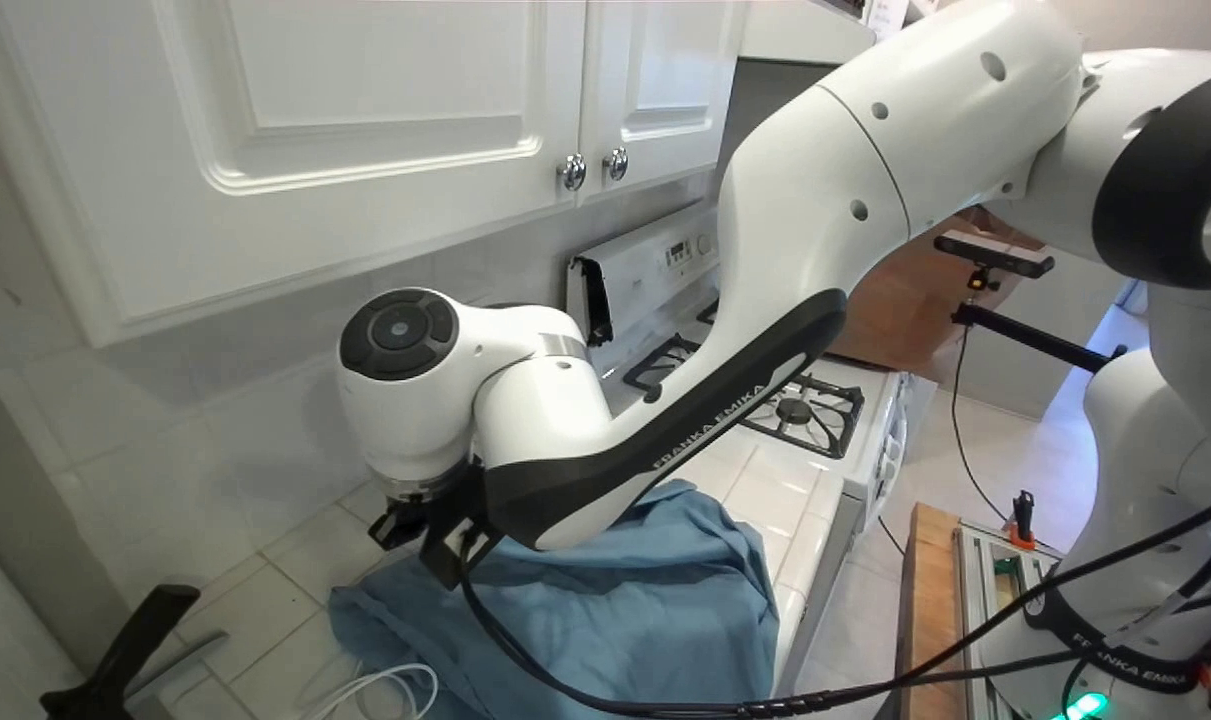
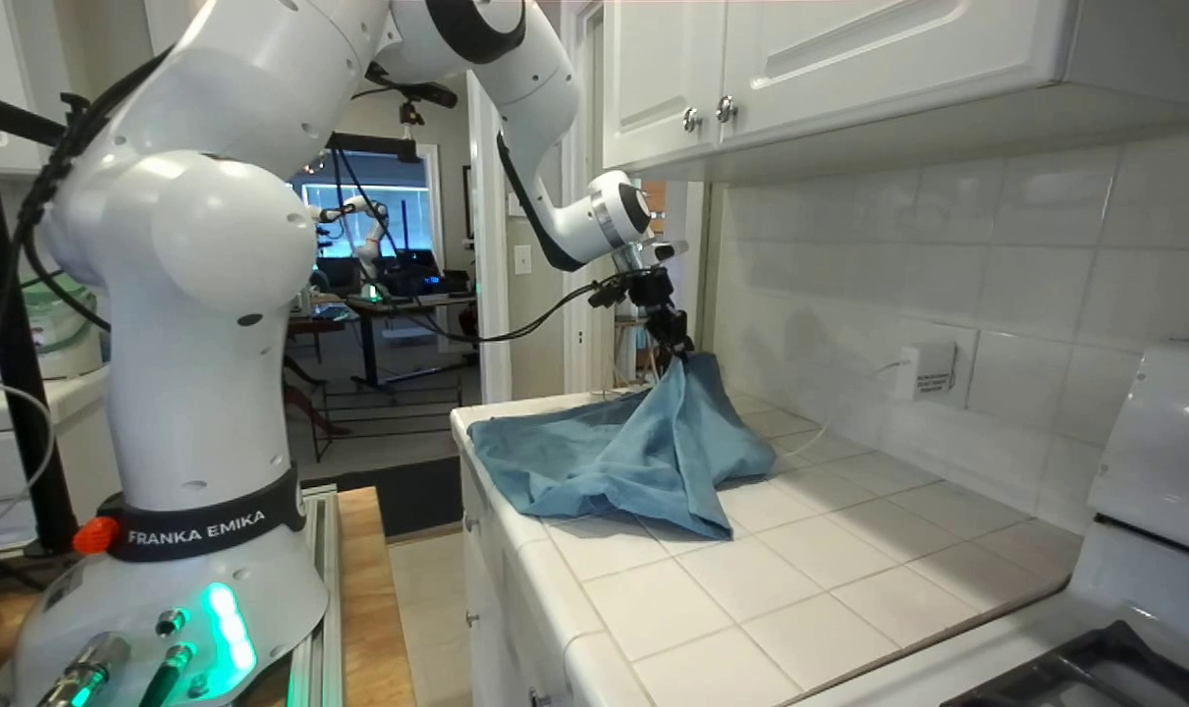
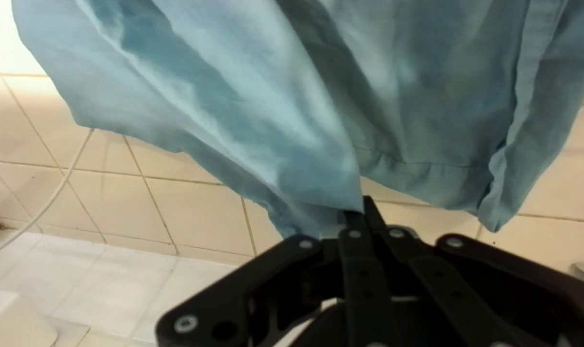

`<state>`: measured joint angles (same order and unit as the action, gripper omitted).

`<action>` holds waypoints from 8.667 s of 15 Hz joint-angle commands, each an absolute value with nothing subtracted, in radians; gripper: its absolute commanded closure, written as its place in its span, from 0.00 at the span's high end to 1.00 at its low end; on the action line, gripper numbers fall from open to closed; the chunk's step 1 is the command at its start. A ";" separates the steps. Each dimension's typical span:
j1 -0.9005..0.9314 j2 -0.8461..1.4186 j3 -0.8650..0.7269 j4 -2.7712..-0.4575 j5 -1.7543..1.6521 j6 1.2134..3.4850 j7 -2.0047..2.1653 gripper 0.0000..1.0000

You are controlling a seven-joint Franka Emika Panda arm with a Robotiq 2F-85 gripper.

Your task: Fold the blue pillowcase in half from right to left.

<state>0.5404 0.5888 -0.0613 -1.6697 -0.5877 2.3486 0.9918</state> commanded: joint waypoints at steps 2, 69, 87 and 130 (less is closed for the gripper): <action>0.531 0.657 -0.032 -1.547 -0.618 2.381 0.950 0.00; 0.179 -0.340 0.176 -2.819 -0.316 2.734 0.356 1.00; 0.022 -0.216 0.187 -2.715 -0.539 2.409 0.177 1.00; 0.041 0.208 0.129 -2.461 -0.954 2.771 0.318 0.26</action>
